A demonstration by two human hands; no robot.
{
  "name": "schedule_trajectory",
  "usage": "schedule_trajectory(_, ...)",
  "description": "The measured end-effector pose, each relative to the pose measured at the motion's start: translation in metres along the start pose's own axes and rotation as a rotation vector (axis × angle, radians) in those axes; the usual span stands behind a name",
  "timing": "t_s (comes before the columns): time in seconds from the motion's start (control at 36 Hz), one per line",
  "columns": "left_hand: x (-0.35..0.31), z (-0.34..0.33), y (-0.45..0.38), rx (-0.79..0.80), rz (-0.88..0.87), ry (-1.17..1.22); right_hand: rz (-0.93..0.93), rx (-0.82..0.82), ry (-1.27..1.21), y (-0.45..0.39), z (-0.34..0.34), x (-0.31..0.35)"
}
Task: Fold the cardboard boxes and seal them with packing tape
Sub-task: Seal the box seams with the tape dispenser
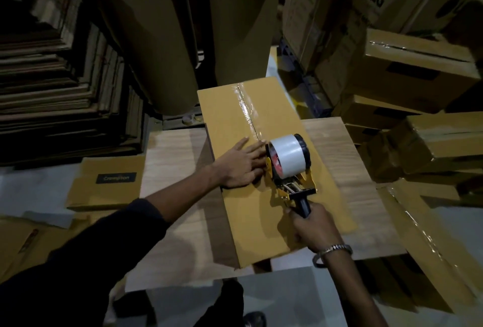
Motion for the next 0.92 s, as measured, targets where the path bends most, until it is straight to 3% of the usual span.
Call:
schedule_trajectory(0.19, -0.003, 0.001, 0.004, -0.018, 0.047, 0.003, 0.026, 0.015, 0.080, 0.009, 0.002, -0.010)
schedule_trajectory(0.47, -0.015, -0.001, 0.002, -0.036, 0.097, -0.029, -0.038, 0.023, -0.025, 0.059, 0.004, -0.043)
schedule_trajectory(0.64, -0.064, -0.011, 0.014, -0.023, 0.002, -0.003, -0.026, 0.029, -0.055, 0.060, 0.009, -0.042)
schedule_trajectory(0.92, -0.065, -0.008, 0.015, -0.018, 0.031, 0.027, 0.020, 0.045, -0.017, 0.094, 0.016, -0.070)
Point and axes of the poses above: each hand's wrist, its own y-axis away from the middle knuckle, its own z-axis out of the back of the hand, x = y × z, the point moved 4 cm from there along -y, towards the middle knuckle
